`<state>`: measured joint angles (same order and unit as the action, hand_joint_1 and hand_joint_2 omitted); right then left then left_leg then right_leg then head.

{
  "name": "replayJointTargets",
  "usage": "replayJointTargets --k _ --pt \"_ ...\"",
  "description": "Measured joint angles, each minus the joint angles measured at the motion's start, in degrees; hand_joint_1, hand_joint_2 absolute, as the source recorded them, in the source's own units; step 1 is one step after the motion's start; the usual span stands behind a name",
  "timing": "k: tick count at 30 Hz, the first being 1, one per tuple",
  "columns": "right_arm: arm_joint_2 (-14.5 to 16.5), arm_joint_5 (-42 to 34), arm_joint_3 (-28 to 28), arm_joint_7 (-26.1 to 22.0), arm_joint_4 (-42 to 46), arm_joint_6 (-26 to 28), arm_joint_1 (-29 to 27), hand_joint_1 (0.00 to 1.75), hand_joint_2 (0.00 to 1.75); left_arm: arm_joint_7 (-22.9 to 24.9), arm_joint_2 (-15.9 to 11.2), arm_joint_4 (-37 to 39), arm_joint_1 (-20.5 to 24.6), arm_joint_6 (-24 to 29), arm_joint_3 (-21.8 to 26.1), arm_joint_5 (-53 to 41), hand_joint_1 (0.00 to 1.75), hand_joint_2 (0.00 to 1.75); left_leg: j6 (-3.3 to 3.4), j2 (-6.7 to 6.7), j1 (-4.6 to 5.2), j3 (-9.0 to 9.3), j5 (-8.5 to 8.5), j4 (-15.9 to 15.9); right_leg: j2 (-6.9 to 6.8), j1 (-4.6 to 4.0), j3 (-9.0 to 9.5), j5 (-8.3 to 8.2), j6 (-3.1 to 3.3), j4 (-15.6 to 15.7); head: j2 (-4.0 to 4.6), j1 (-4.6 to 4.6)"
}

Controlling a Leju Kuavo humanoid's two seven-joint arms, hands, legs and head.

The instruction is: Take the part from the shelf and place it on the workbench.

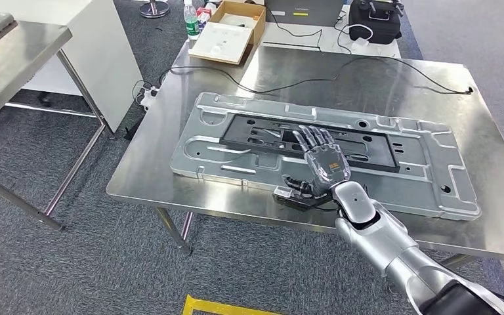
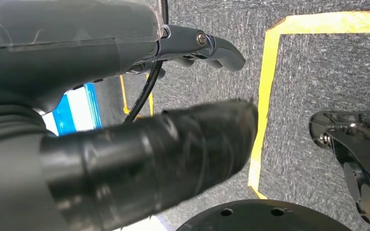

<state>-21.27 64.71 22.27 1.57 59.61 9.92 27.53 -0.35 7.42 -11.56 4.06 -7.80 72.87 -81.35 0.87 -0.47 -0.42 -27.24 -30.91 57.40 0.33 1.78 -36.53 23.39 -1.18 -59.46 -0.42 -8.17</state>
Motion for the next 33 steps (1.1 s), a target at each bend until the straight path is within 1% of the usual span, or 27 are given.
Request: replayJointTargets --k 3,4,5,6,7,8,9,10,11,12,13,14,15,17,19,20,21,23,24,25,26,27,28,29,30,31,33 --pt "-0.81 1.67 -0.05 0.48 6.17 0.96 -1.59 0.0 0.0 0.1 0.03 0.0 0.01 0.25 0.1 0.01 0.0 0.0 0.74 -0.09 -0.08 0.21 1.05 -0.88 -0.05 -0.01 0.29 -0.51 -0.76 0.73 0.01 -0.02" --pt "-1.12 2.34 -0.1 0.67 7.97 1.43 -1.94 0.0 0.0 0.14 0.09 0.0 0.04 0.31 0.11 0.01 0.0 0.0 1.14 -0.2 -0.23 0.45 1.75 -1.67 -0.1 -0.09 0.17 -0.03 -0.95 0.49 0.01 -0.03" --pt "-1.38 2.87 -0.16 0.85 9.51 1.78 -2.24 0.0 0.0 0.17 0.17 0.0 0.07 0.33 0.13 0.02 0.0 0.0 1.48 -0.38 -0.39 0.63 2.37 -2.43 -0.14 -0.19 -0.41 1.22 -1.02 -0.89 0.01 -0.04" --pt "-1.6 3.28 -0.22 1.0 10.77 2.05 -2.54 0.0 0.0 0.19 0.25 0.0 0.08 0.37 0.14 0.03 0.0 0.0 1.72 -0.55 -0.51 0.65 2.79 -2.85 -0.19 -0.23 -1.47 3.09 -1.01 -3.53 0.02 -0.05" --pt "-1.8 3.75 -0.29 1.15 11.86 2.26 -2.95 0.0 0.0 0.2 0.32 0.0 0.06 0.4 0.16 0.04 0.0 0.0 1.92 -0.63 -0.46 0.44 2.96 -2.89 -0.17 -0.28 -2.88 5.19 -1.04 -7.1 0.02 -0.05" --pt "-1.93 4.26 -0.36 1.3 12.83 2.5 -3.54 0.0 0.0 0.23 0.35 0.0 0.0 0.43 0.19 0.07 0.0 0.0 1.96 -0.7 -0.45 0.16 3.0 -2.7 -0.16 -0.27 -4.25 6.81 -1.12 -10.72 0.02 -0.04" --pt "-2.04 4.85 -0.42 1.44 13.83 2.74 -4.22 0.0 0.0 0.26 0.38 0.0 -0.07 0.51 0.23 0.1 0.0 0.0 1.95 -0.71 -0.44 -0.1 2.99 -2.42 -0.18 -0.2 -5.05 7.49 -1.25 -13.12 0.02 -0.05" --pt "-2.11 5.42 -0.45 1.54 14.9 2.92 -4.91 0.0 0.0 0.3 0.42 0.0 -0.14 0.58 0.28 0.13 0.0 0.0 1.87 -0.71 -0.46 -0.36 2.93 -2.06 -0.22 -0.06 -4.98 7.13 -1.4 -13.69 0.02 -0.04" --pt "-2.14 5.79 -0.46 1.56 16.11 2.97 -5.48 0.0 0.0 0.33 0.45 0.0 -0.18 0.66 0.34 0.16 0.0 0.0 1.71 -0.69 -0.5 -0.62 2.8 -1.61 -0.29 0.11 -3.84 5.79 -1.53 -12.02 0.02 -0.05" --pt "-2.15 6.0 -0.46 1.5 17.42 2.9 -5.97 0.0 0.0 0.37 0.49 0.0 -0.18 0.76 0.4 0.17 0.0 0.0 1.42 -0.66 -0.54 -0.89 2.53 -1.04 -0.42 0.3 -1.9 4.2 -1.63 -8.54 0.02 -0.05" --pt "-2.14 6.01 -0.44 1.36 18.64 2.77 -6.38 0.0 0.0 0.42 0.53 0.0 -0.15 0.87 0.44 0.18 0.0 0.0 1.06 -0.62 -0.53 -1.28 2.22 -0.43 -0.52 0.33 0.1 3.24 -1.63 -5.2 0.02 -0.05" --pt "-2.13 5.85 -0.4 1.15 19.83 2.63 -6.87 0.0 0.0 0.48 0.57 0.0 -0.13 1.02 0.47 0.17 0.0 0.0 0.68 -0.55 -0.47 -1.7 1.93 0.16 -0.59 0.21 1.48 2.63 -1.43 -2.76 0.02 -0.05" --pt "-2.11 5.59 -0.34 0.9 21.01 2.51 -7.51 0.0 0.0 0.56 0.6 0.0 -0.09 1.18 0.48 0.12 0.0 0.0 0.31 -0.5 -0.39 -1.97 1.67 0.7 -0.61 0.06 2.19 2.73 -1.14 -1.44 0.02 -0.04" --pt "-2.05 4.95 -0.02 0.48 23.49 2.44 -9.19 0.0 0.0 0.73 0.62 0.0 -0.05 1.5 0.49 -0.05 0.0 0.0 -0.31 -0.42 -0.28 -2.31 1.59 1.2 -0.55 -0.28 1.91 2.97 -0.29 -1.54 0.01 -0.01" --pt "-2.01 4.38 0.45 0.16 26.14 2.49 -10.92 0.0 0.0 0.85 0.64 0.0 -0.01 1.72 0.49 -0.22 0.0 0.0 -0.93 -0.3 -0.42 -2.71 0.81 1.93 -0.58 -0.14 1.57 2.73 0.65 -1.2 0.01 0.01" --pt "-2.01 4.19 0.7 0.04 27.41 2.53 -11.7 0.0 0.0 0.87 0.68 0.0 -0.01 1.77 0.49 -0.26 0.0 0.0 -1.19 -0.22 -0.5 -3.29 -0.48 3.24 -0.61 -0.04 1.34 2.44 1.12 -1.0 0.01 0.01" --pt "-2.0 4.06 0.91 -0.05 28.51 2.56 -12.44 0.0 0.0 0.91 0.72 0.0 -0.01 1.81 0.49 -0.31 0.0 0.0 -1.4 -0.13 -0.58 -4.28 -2.46 5.67 -0.65 -0.01 1.05 2.13 1.55 -0.86 0.02 0.03" --pt "-2.0 3.84 1.37 -0.21 30.32 2.55 -13.88 0.0 0.0 0.99 0.77 0.0 -0.01 2.01 0.49 -0.43 0.0 0.0 -1.67 -0.04 -0.61 -6.96 -6.7 12.58 -0.67 -0.21 0.2 1.53 2.02 -0.87 0.02 0.03" --pt "-2.0 3.64 1.6 -0.3 31.1 2.51 -14.64 0.0 0.0 1.07 0.76 0.0 -0.01 2.13 0.48 -0.56 0.0 0.0 -1.73 -0.04 -0.62 -7.86 -7.79 15.31 -0.68 -0.32 -0.3 1.18 2.09 -0.89 0.02 0.04" --pt "-2.01 3.43 1.81 -0.38 31.81 2.47 -15.36 0.0 0.0 1.16 0.75 0.0 0.0 2.23 0.46 -0.68 0.0 0.0 -1.71 -0.03 -0.62 -7.88 -7.71 16.27 -0.66 -0.4 -0.79 0.8 2.07 -0.92 0.02 0.04" --pt "-2.01 3.25 1.98 -0.45 32.45 2.44 -15.98 0.0 0.0 1.25 0.74 0.0 0.01 2.3 0.45 -0.81 0.0 0.0 -1.61 -0.03 -0.62 -6.86 -6.53 15.14 -0.63 -0.44 -1.25 0.4 1.99 -0.94 0.02 0.04" --pt "-2.01 3.16 2.13 -0.49 33.04 2.43 -16.47 0.0 0.0 1.33 0.73 0.0 0.03 2.33 0.43 -0.92 0.0 0.0 -1.43 -0.02 -0.62 -4.83 -4.64 12.0 -0.56 -0.46 -1.68 -0.03 1.86 -0.96 0.02 0.04" --pt "-2.01 3.14 2.25 -0.52 33.57 2.41 -16.81 0.0 0.0 1.41 0.72 0.0 0.1 2.36 0.42 -0.99 0.0 0.0 -1.21 0.04 -0.62 -2.36 -3.2 7.79 -0.48 -0.46 -2.05 -0.49 1.65 -0.97 0.02 0.04" --pt "-2.01 3.19 2.36 -0.55 34.08 2.3 -17.1 0.0 0.0 1.48 0.72 0.0 0.15 2.38 0.39 -1.08 0.0 0.0 -0.98 0.12 -0.48 -0.33 -2.02 4.24 -0.4 -0.48 -2.3 -0.98 1.34 -0.9 0.01 0.03" --pt "-2.01 3.29 2.53 -0.56 34.55 2.05 -17.29 0.0 0.0 1.57 0.72 0.0 0.19 2.41 0.37 -1.2 0.0 0.0 -0.75 0.24 -0.34 0.91 -1.35 1.71 -0.37 -0.49 -2.41 -1.48 0.96 -0.77 0.01 0.03" --pt "-2.0 3.42 2.78 -0.55 34.98 1.73 -17.43 0.0 0.0 1.66 0.72 0.0 0.24 2.44 0.32 -1.31 0.0 0.0 -0.53 0.36 -0.14 1.28 -1.17 0.54 -0.37 -0.49 -2.44 -2.05 0.55 -0.57 0.01 0.04" --pt "-1.99 3.7 3.51 -0.39 35.68 0.98 -17.75 0.0 0.0 1.84 0.72 0.0 0.28 2.53 0.17 -1.59 0.0 0.0 0.13 0.44 0.04 0.5 -0.08 0.27 -0.35 -0.47 -2.45 -3.28 -0.27 0.14 0.02 0.05"
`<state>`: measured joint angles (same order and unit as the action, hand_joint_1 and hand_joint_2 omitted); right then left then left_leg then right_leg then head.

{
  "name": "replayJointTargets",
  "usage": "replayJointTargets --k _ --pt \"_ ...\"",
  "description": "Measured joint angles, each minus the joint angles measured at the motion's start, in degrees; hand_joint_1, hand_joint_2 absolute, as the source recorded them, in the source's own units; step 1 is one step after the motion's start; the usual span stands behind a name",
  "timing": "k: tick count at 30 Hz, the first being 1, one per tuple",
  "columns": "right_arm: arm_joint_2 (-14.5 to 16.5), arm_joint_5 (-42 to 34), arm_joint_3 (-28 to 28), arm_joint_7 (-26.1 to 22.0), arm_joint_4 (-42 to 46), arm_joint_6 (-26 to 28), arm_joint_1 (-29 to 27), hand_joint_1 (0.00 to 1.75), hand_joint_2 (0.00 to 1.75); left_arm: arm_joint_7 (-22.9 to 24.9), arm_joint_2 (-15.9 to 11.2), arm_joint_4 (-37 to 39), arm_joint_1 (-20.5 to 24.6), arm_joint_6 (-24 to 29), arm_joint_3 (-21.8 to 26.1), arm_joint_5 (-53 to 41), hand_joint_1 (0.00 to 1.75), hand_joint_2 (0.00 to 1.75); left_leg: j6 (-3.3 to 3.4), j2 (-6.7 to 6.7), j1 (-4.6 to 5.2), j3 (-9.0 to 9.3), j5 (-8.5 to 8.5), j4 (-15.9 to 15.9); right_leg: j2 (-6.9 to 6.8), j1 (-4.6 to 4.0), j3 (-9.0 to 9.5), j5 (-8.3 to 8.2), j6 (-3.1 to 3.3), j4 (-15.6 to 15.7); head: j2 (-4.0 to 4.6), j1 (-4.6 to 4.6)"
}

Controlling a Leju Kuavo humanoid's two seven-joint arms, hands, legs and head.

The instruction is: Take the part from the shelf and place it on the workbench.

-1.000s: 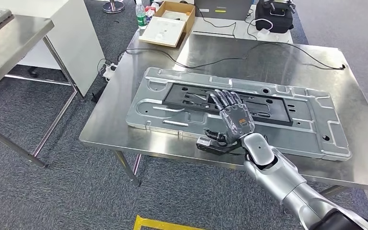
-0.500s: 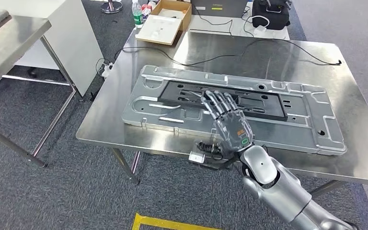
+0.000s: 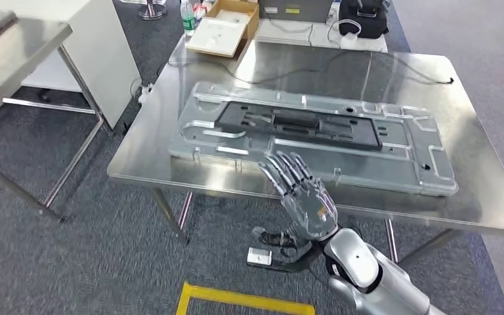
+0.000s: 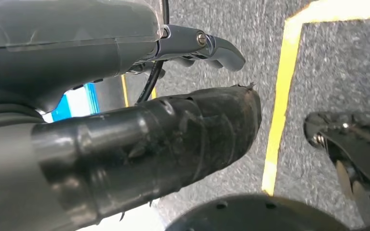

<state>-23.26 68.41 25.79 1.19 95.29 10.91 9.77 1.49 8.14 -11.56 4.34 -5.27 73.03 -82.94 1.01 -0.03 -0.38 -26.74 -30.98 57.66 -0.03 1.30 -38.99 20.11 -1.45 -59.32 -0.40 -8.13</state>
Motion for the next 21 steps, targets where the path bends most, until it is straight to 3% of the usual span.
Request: replayJointTargets --k 1,2,3,5,6,7,8,10,12,14,16,17,18,20,21 --pt "0.01 0.11 0.39 0.17 0.27 -0.26 -0.31 0.0 0.0 0.07 -0.01 0.0 0.09 0.05 -0.11 -0.16 0.0 0.0 0.47 -0.1 -0.05 -0.47 0.73 -0.22 0.04 0.03 -0.31 0.22 -0.3 0.01 -0.01 0.0" --pt "0.01 0.19 0.74 0.37 0.49 -0.46 -0.72 0.0 0.0 0.12 -0.01 0.0 0.17 0.09 -0.26 -0.32 0.0 0.0 1.04 -0.24 -0.13 -1.13 1.58 -0.46 0.07 0.04 -0.8 1.51 -0.51 -0.68 0.0 -0.01" --pt "0.01 0.21 1.04 0.62 0.61 -0.58 -1.2 0.0 0.0 0.15 -0.01 0.0 0.19 0.13 -0.42 -0.45 0.0 0.0 1.53 -0.39 -0.22 -1.91 2.48 -0.68 0.09 0.07 -1.55 3.94 -0.64 -2.57 0.0 -0.02" --pt "0.05 -0.36 1.56 1.4 0.7 -0.98 -2.44 0.0 0.0 0.2 -0.04 0.0 0.13 0.24 -0.75 -0.6 0.0 0.0 2.16 -0.63 0.01 -3.72 3.93 -0.66 0.05 0.08 -3.22 10.13 -0.76 -9.53 0.01 -0.02" --pt "0.14 -1.01 1.72 1.95 0.66 -1.34 -3.37 0.0 0.0 0.22 -0.07 0.0 0.05 0.32 -0.89 -0.63 0.0 0.0 2.27 -0.69 0.18 -4.66 4.6 -0.59 0.05 0.07 -3.65 11.93 -0.84 -13.09 0.01 -0.01" --pt "0.31 -1.88 1.8 2.58 0.54 -1.77 -4.54 0.0 0.0 0.26 -0.08 0.0 0.01 0.39 -0.98 -0.64 0.0 0.0 2.33 -0.72 0.35 -5.61 5.24 -0.46 0.05 0.03 -3.43 12.33 -0.84 -15.46 0.01 0.0" --pt "0.61 -2.86 1.82 3.23 0.26 -2.11 -5.87 0.0 0.0 0.29 -0.09 0.0 0.0 0.45 -1.05 -0.64 0.0 0.0 2.33 -0.69 0.5 -6.5 5.79 -0.27 0.05 -0.03 -2.26 11.43 -0.75 -15.93 0.01 -0.01" --pt "1.54 -4.86 1.81 4.37 -0.88 -2.14 -8.43 0.0 0.0 0.39 -0.09 0.0 -0.01 0.54 -1.14 -0.6 0.0 0.0 2.17 -0.62 0.68 -8.05 6.61 0.38 0.01 -0.41 3.19 8.99 -0.08 -10.89 0.0 0.0" --pt "2.63 -7.07 1.7 5.42 -2.56 -1.66 -10.37 0.0 0.0 0.52 -0.01 0.0 0.03 0.62 -1.17 -0.56 0.0 0.0 1.72 -0.66 0.82 -8.93 7.22 1.01 -0.28 -0.99 9.38 9.61 0.96 -2.67 -0.01 0.01" --pt "3.83 -9.42 1.35 6.36 -5.1 -0.63 -12.08 0.0 0.0 0.7 0.07 0.0 0.07 0.75 -1.19 -0.53 0.0 0.0 0.98 -0.82 0.7 -9.08 7.95 1.09 -0.54 -1.51 11.51 10.83 1.69 1.37 -0.01 -0.02" --pt "5.14 -11.04 1.07 6.69 -8.47 0.93 -13.8 0.0 0.0 0.86 -0.02 0.0 0.06 0.9 -1.19 -0.49 0.0 0.0 0.17 -0.78 0.62 -9.33 8.44 1.02 -0.68 -1.4 10.88 9.68 2.3 2.21 0.01 -0.02" --pt "5.74 -11.46 1.03 6.68 -10.0 1.59 -14.46 0.0 0.44 0.93 -0.09 0.0 0.05 0.94 -1.19 -0.47 0.0 0.0 -0.22 -0.65 0.6 -9.66 7.6 1.54 -0.71 -1.19 10.45 8.88 2.73 2.59 0.0 0.04" --pt "6.22 -11.66 1.03 6.65 -11.14 1.98 -14.95 0.0 0.87 0.99 -0.15 0.0 0.02 0.95 -1.19 -0.46 0.0 0.0 -0.61 -0.49 0.54 -10.24 5.55 3.01 -0.72 -0.93 9.82 7.96 3.07 2.96 0.01 0.09" --pt "7.05 -12.55 1.0 7.21 -12.97 2.21 -15.54 0.0 1.75 1.07 -0.21 0.0 -0.05 1.03 -1.19 -0.42 0.0 0.0 -1.36 -0.29 0.09 -11.76 -0.57 9.04 -0.62 -0.77 8.13 6.4 3.4 3.09 0.01 0.2" --pt "7.46 -13.4 0.94 7.68 -14.08 2.34 -15.83 0.0 1.75 1.1 -0.23 0.0 -0.07 1.12 -1.19 -0.35 0.0 0.0 -1.71 -0.27 -0.13 -12.37 -2.83 12.62 -0.62 -0.73 7.16 5.67 3.31 2.99 0.01 0.21"
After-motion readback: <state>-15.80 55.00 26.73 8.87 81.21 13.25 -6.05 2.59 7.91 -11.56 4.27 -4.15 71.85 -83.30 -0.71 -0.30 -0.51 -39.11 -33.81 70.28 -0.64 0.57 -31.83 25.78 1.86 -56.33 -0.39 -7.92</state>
